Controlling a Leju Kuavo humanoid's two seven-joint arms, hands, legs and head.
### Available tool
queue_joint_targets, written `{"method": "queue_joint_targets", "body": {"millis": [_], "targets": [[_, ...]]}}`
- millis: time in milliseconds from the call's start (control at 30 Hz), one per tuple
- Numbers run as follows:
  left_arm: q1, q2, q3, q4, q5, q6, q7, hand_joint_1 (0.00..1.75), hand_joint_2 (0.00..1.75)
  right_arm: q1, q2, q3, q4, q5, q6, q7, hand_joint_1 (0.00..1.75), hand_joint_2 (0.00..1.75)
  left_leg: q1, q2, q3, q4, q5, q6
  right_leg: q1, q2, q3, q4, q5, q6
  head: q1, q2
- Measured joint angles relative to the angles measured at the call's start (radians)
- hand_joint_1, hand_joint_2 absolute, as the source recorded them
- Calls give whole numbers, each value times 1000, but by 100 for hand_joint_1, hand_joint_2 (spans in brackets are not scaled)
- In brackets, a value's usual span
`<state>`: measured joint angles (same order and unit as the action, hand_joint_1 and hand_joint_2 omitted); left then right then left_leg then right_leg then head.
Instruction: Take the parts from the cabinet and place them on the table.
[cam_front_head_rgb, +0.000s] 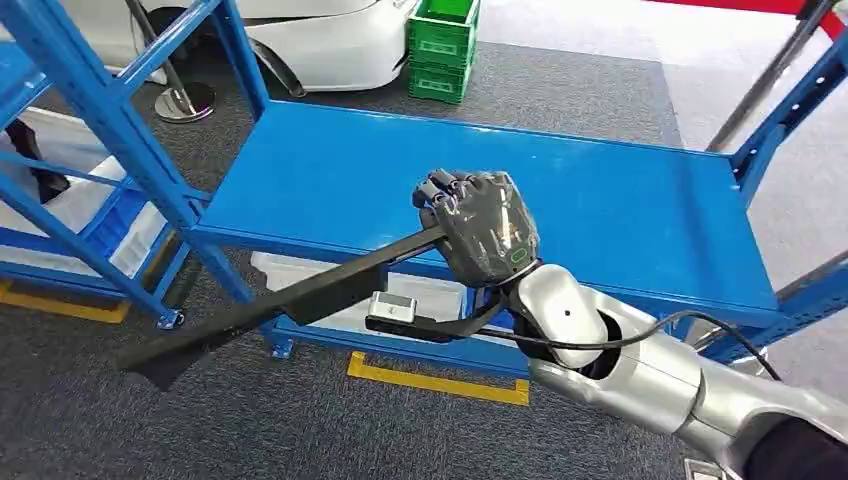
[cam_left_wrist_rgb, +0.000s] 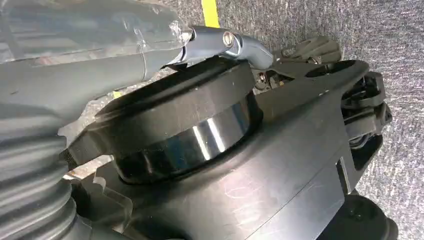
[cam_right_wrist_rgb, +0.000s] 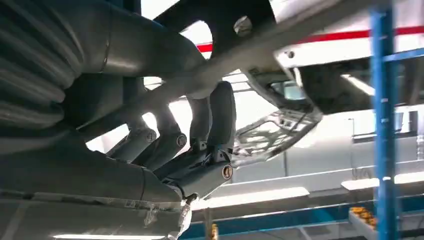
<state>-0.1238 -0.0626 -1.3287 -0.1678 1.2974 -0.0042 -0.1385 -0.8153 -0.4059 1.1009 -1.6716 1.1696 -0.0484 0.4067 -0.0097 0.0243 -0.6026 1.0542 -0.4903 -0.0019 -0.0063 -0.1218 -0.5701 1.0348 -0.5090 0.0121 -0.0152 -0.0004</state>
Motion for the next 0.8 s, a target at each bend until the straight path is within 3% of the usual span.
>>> {"method": "queue_joint_targets", "body": {"millis": [33, 67, 100, 133, 200, 233, 267, 300, 333, 367, 400, 433, 533, 567, 600, 633, 700, 733, 767, 800], "targets": [[1, 0, 0, 0, 0, 0, -1, 0, 175, 0, 0, 0, -1, 0, 0, 0, 175, 175, 1, -8, -1, -4, 6, 9, -1, -9, 0, 3, -1, 4, -3, 0], [2, -1, 0, 0, -1, 0, -3, 0, 175, -1, 0, 0, -3, 0, 0, 0, 175, 175, 6, -16, -1, -9, 11, 18, -7, 19, -3, 14, -18, 11, -2, 0], [1, -1, 0, 0, -1, 0, -6, 0, 175, -1, 0, 0, -4, 0, 0, 0, 175, 175, 7, -23, -4, -9, 15, 24, -9, 77, -17, 49, -52, 13, 0, 0], [-2, -1, 0, 0, -2, 0, -7, 0, 175, -1, 0, 0, -5, 0, 0, 0, 175, 175, 7, -32, -7, -10, 17, 29, -10, 100, -45, 115, -93, 14, 5, 0], [-5, -3, 0, 0, -2, 0, -7, 0, 175, 1, 0, 1, -5, 0, 0, 0, 175, 175, 4, -52, -13, -9, 21, 34, -7, 114, -106, 255, -154, 13, 15, 0], [-4, -4, 0, 0, -2, 0, -7, 0, 175, 2, -1, 3, -5, 0, 0, 0, 175, 175, 3, -62, -15, -9, 22, 36, -7, 116, -120, 285, -155, 11, 18, 0], [-4, -5, 0, 0, -3, 0, -7, 0, 175, 4, -2, 5, -5, 0, 0, 0, 175, 175, 1, -74, -15, -9, 23, 37, -7, 117, -114, 275, -136, 8, 20, 0], [-3, -6, 0, 0, -3, -1, -9, 0, 175, 4, -2, 5, -5, 0, 0, 0, 175, 175, 1, -86, -14, -9, 25, 37, -6, 120, -87, 225, -98, 2, 24, 0], [-4, -6, 0, -1, -3, -1, -11, 0, 175, 4, -2, 5, -5, 0, 0, 0, 175, 175, 0, -99, -13, -9, 26, 36, -4, 132, -44, 138, -50, -8, 26, 0], [-4, -8, 0, -2, -3, -1, -13, 0, 175, 2, -2, 4, -6, 0, 0, 0, 175, 175, 1, -109, -12, -9, 27, 34, -2, 163, -5, 56, -9, -16, 29, 0], [-5, -10, 0, -2, -3, -1, -14, 0, 175, 2, -2, 3, -6, 0, 0, 0, 175, 175, -1, -114, -18, -8, 30, 29, -4, 207, 11, 22, -18, -20, 27, 0], [-8, -10, 0, -2, -4, -1, -14, 0, 175, 1, -2, 3, -8, 0, 0, 0, 175, 175, 1, -128, -23, -4, 33, 25, -2, 198, 14, 3, -11, -14, 27, 0], [-7, -10, 0, -2, -5, -1, -17, 0, 175, 0, -2, 3, -11, 0, 0, 0, 175, 175, 6, -159, -31, -13, 47, 4, 1, 166, 14, -6, -10, -18, 30, 0], [-8, -7, 0, -1, -5, -1, -18, 0, 175, -1, -2, 3, -11, 0, 0, 0, 175, 175, 1, -156, -32, -5, 40, 1, -16, 148, 20, -19, -1, -22, 30, 0], [-7, -10, 0, -2, -5, -1, -18, 0, 175, -1, -1, 3, -13, 0, 0, 0, 175, 175, -8, -108, -42, 24, 13, -7, -13, 137, 20, -24, 2, -27, 24, 0], [-8, -10, 0, -2, -5, -1, -18, 0, 175, -3, -1, 3, -14, -2, -2, -1, 175, 175, -7, -77, -66, 80, -27, -11, -12, 124, 20, -24, 3, -29, 9, 0], [-10, -8, 0, -1, -5, 0, -18, 0, 175, -2, -2, 3, -14, -2, -2, -1, 175, 175, -6, -55, -124, 230, -99, -21, -9, 95, 19, -24, 2, -30, 0, 0], [-10, -8, 0, -1, -5, 0, -21, 0, 175, -1, -2, 3, -14, -2, -2, -1, 175, 175, -6, -51, -139, 276, -111, -24, -9, 80, 19, -23, 2, -30, -3, 0], [-10, -7, 0, -1, -5, 0, -21, 0, 175, 0, -2, 4, -14, -2, -2, -1, 175, 175, -5, -49, -128, 272, -101, -26, -9, 66, 19, -23, 2, -30, -5, 0], [-9, -7, 0, -1, -5, 0, -21, 0, 175, 0, -2, 4, -14, -2, -2, -1, 175, 175, -4, -46, -100, 227, -73, -26, -9, 55, 19, -22, 1, -29, -11, 0]]}}
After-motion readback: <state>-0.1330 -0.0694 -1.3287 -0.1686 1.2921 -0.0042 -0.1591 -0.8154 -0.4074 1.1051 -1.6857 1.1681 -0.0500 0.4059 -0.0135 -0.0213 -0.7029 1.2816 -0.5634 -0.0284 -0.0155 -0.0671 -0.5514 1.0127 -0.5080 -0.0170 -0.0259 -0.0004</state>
